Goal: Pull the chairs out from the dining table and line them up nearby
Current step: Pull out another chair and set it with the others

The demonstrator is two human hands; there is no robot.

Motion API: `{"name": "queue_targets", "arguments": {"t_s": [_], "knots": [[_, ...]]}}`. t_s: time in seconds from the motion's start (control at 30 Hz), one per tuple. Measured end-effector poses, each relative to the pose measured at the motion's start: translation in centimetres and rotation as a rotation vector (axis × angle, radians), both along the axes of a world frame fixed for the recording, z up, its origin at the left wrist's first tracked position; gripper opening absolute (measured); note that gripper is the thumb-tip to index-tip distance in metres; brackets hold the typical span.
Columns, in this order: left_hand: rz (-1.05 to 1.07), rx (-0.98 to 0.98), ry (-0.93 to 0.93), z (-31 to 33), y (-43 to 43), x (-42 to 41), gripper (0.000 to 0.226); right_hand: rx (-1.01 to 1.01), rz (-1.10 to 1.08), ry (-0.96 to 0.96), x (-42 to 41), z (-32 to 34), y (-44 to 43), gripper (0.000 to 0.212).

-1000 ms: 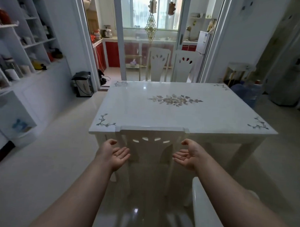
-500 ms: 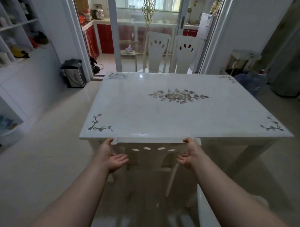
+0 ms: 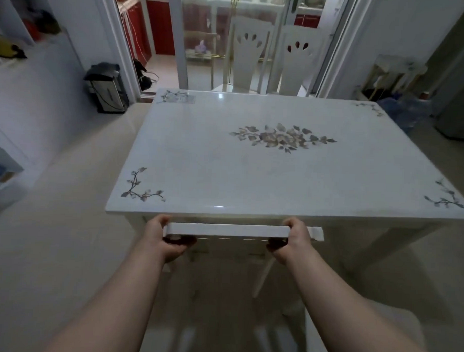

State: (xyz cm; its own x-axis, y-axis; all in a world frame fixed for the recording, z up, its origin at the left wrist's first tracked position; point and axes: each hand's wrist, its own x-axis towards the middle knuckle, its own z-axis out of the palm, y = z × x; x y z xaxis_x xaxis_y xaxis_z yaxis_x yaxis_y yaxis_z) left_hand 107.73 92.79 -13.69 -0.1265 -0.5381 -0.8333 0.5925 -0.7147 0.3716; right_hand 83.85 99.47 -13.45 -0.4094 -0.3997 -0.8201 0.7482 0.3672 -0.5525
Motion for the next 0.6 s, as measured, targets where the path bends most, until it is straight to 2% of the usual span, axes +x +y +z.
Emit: {"name": "queue_targets", "arguments": {"t_s": [0.13,0.3,0.47,0.6], "knots": [[-0.015,0.016,0.027,-0.4,-0.7,1.1,0.027,-0.004,-0.041,-0.003,0.2,-0.6,-0.1,0.006],[-0.080,0.099,-0.014,-1.7,-2.0,2.4,0.047,-0.033,-0.057,0.008,0.7,-0.9,-0.3,0.007],[-0.176,0.115,-0.036,-2.3,-2.7,3.0,0.049,-0.111,-0.138,-0.021,1.7,-1.2,-0.6,0.014],[-0.249,0.126,-0.013,-2.4,-3.1,3.1,0.047,-0.082,-0.114,0.009,2.6,-1.5,-1.3,0.012]]}}
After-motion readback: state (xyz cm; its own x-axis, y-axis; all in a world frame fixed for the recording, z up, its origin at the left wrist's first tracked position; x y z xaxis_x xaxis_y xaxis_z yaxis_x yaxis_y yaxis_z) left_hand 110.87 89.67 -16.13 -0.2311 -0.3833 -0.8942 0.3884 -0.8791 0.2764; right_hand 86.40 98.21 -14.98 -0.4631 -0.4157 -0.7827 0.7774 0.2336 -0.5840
